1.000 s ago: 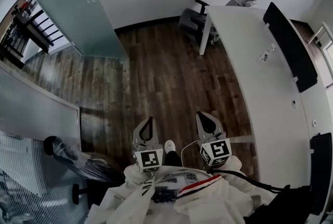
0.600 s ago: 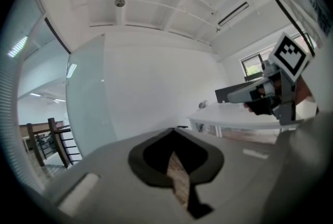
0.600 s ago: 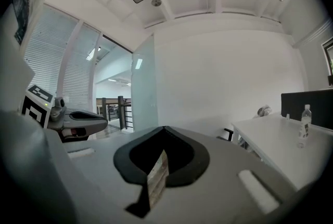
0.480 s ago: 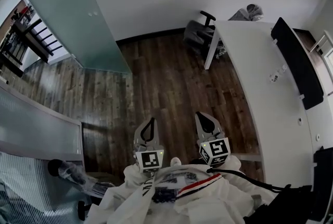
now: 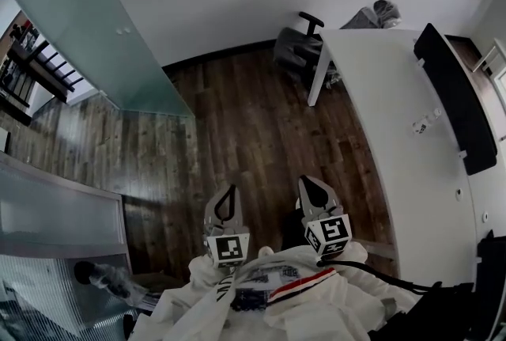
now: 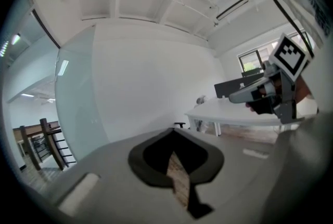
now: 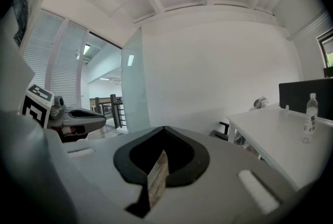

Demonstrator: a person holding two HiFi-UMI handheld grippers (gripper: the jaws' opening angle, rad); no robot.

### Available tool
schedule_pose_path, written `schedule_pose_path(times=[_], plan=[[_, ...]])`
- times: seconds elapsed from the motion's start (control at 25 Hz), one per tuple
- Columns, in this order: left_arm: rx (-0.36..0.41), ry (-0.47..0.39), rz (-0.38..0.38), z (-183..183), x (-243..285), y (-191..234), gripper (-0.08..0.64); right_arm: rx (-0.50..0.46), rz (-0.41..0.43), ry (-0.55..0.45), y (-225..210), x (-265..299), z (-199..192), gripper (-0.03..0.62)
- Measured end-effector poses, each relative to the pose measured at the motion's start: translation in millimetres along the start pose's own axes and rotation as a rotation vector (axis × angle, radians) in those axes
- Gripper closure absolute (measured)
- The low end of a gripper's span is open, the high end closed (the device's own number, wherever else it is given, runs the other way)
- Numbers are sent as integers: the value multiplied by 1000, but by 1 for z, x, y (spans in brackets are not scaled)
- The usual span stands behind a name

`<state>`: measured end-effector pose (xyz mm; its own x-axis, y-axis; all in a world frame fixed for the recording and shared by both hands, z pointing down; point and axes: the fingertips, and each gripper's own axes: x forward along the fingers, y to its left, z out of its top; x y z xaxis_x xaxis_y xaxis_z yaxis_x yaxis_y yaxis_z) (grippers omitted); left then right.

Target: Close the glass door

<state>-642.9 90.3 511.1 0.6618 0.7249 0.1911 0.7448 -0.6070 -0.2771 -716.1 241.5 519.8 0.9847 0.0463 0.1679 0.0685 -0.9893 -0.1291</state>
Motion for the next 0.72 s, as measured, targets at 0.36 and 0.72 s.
schedule_pose_path(times=[0.36,0.72], plan=[[25,47,54,28,134,5,558,3,61,-27,-100,96,35,589],[30,34,76,65,239,-12,558,39,104,-11,-188,150,52,589]])
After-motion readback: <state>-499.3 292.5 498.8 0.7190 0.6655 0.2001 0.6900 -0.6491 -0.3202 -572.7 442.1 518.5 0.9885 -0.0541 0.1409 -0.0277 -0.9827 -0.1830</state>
